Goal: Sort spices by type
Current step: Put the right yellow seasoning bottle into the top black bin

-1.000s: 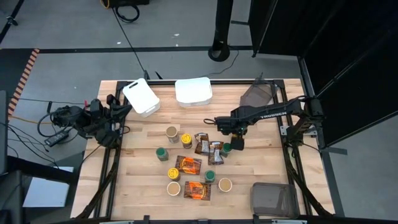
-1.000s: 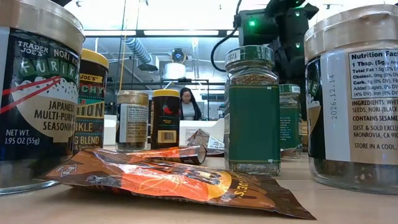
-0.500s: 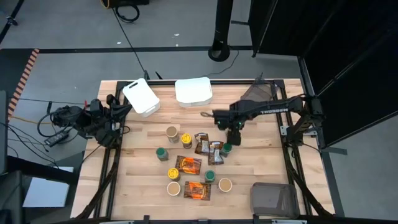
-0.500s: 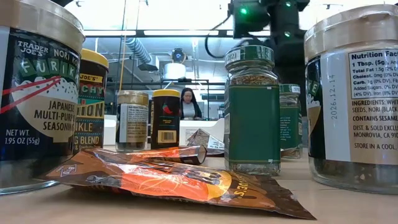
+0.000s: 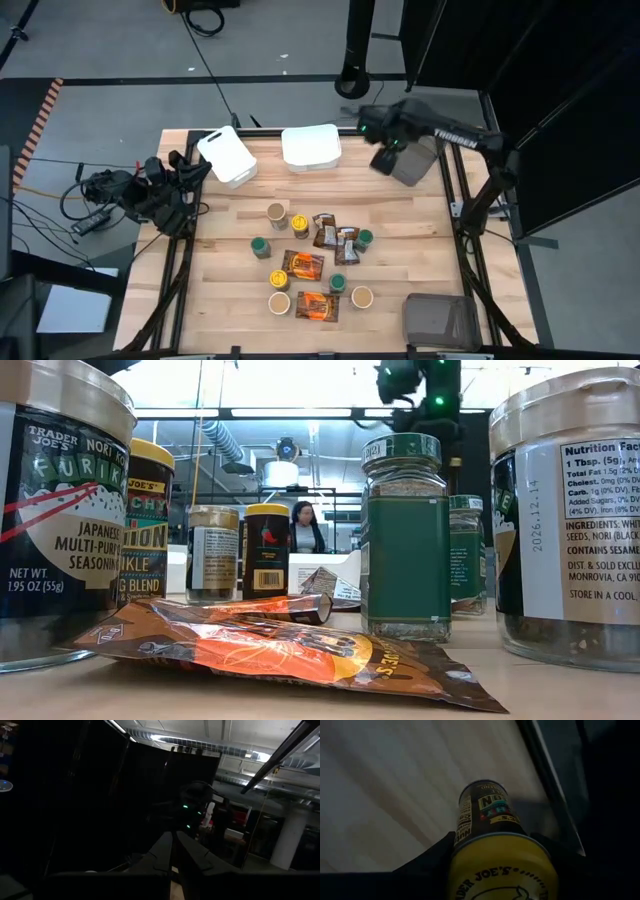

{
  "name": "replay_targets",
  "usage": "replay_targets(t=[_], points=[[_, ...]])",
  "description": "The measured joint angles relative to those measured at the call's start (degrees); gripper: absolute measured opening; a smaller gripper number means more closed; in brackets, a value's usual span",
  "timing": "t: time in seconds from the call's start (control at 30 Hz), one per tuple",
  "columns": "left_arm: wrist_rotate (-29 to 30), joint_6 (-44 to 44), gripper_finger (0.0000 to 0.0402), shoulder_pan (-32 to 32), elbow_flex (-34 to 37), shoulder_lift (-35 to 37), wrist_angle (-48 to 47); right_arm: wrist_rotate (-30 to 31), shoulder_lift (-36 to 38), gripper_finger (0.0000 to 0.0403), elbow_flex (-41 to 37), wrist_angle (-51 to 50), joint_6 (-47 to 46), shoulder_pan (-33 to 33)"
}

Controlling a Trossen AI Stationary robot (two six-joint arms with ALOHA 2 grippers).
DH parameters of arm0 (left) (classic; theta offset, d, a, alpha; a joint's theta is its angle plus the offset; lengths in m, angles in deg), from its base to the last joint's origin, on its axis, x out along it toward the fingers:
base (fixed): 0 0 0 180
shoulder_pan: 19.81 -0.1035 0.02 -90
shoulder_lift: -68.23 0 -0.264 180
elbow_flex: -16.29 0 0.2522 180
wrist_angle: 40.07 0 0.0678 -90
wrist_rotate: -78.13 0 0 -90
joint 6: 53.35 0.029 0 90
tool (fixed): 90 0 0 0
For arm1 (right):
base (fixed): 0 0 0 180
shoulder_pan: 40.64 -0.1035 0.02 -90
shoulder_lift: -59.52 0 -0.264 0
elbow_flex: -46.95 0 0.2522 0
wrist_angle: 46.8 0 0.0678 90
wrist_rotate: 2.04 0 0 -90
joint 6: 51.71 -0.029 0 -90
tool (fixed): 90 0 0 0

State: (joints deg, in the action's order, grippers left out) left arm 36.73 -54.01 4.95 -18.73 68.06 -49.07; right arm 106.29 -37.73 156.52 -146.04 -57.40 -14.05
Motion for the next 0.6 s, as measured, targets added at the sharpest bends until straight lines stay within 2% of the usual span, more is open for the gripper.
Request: replay_targets(t=[0.13,0.3,0.6], points=[[0.0,0.0,0.0026,0.0,0.0,0.0,0.0,1.3,1.2,0.0227,-2.0,-3.4,-0.1,7.3],[0.0,0.0,0.0026,0.0,0.0,0.0,0.0,-3.2,2.7,0.0227,-6.0,0.3,0.3,14.4],[0.1,0.2,0.0026,0.0,0.0,0.0,-0.6,-7.8,2.8,0.0227,-14.2,11.4,-1.1,17.1]])
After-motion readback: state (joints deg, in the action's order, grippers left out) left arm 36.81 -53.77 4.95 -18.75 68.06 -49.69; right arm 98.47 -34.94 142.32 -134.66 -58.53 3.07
